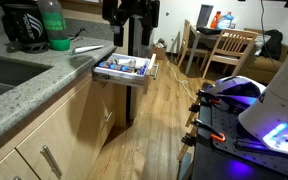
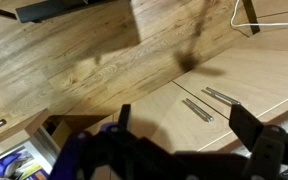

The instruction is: Take the cutlery out of the drawer

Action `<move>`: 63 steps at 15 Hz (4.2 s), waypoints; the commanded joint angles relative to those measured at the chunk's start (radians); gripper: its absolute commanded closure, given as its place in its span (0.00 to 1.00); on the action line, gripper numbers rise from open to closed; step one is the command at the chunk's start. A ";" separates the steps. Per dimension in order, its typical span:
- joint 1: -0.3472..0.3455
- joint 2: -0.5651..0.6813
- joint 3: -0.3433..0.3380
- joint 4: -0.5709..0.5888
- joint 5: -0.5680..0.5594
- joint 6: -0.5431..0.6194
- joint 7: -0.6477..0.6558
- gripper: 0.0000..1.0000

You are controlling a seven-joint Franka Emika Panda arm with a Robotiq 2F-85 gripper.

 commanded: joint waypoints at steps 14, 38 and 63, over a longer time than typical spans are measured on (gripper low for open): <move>0.005 0.008 0.008 -0.020 -0.128 0.019 0.049 0.00; -0.122 0.167 -0.188 -0.003 -0.655 -0.015 -0.138 0.00; -0.211 0.448 -0.373 0.136 -1.216 0.464 -0.155 0.00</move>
